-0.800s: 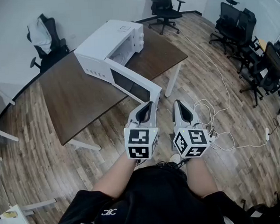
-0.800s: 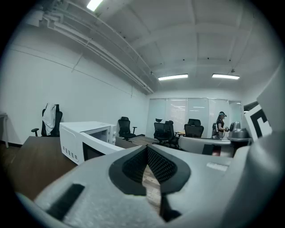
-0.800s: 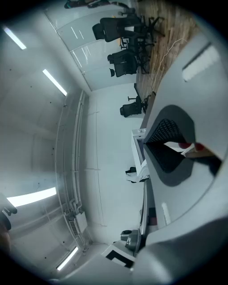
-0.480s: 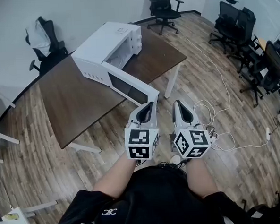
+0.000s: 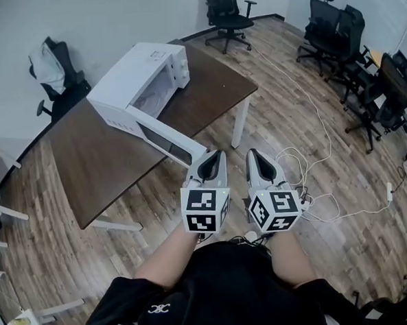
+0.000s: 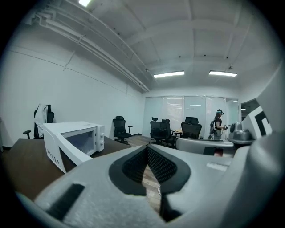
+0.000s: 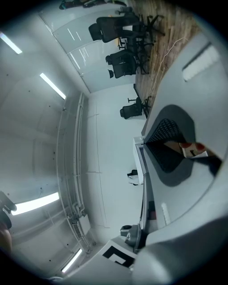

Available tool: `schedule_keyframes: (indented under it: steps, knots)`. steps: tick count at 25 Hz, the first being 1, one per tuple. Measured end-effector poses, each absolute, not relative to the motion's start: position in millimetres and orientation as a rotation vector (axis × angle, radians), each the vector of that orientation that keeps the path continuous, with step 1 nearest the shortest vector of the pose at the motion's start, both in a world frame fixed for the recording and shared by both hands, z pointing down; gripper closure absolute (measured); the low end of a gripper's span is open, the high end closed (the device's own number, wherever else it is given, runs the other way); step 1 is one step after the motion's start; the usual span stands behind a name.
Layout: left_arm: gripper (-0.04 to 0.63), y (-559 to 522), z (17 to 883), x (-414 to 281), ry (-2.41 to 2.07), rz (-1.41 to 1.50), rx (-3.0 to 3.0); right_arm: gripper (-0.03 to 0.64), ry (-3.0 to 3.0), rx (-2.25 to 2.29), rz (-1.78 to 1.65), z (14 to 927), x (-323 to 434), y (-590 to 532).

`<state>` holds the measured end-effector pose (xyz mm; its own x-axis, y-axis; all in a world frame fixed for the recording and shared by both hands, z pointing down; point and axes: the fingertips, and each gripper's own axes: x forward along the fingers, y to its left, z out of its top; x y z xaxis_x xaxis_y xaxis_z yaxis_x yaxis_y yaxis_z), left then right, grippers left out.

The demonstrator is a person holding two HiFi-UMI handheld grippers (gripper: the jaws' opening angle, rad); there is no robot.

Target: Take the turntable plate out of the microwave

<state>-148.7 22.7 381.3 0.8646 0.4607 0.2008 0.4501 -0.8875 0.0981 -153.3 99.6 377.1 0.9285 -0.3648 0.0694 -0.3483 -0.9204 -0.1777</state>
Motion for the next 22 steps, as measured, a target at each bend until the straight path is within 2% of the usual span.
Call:
schedule_keyframes:
  steps: [22]
  knots:
    - [0.584,190,390,-62,0.651,0.338,2.993,0.607,0.598,-2.915,-0.146,376,-63,271]
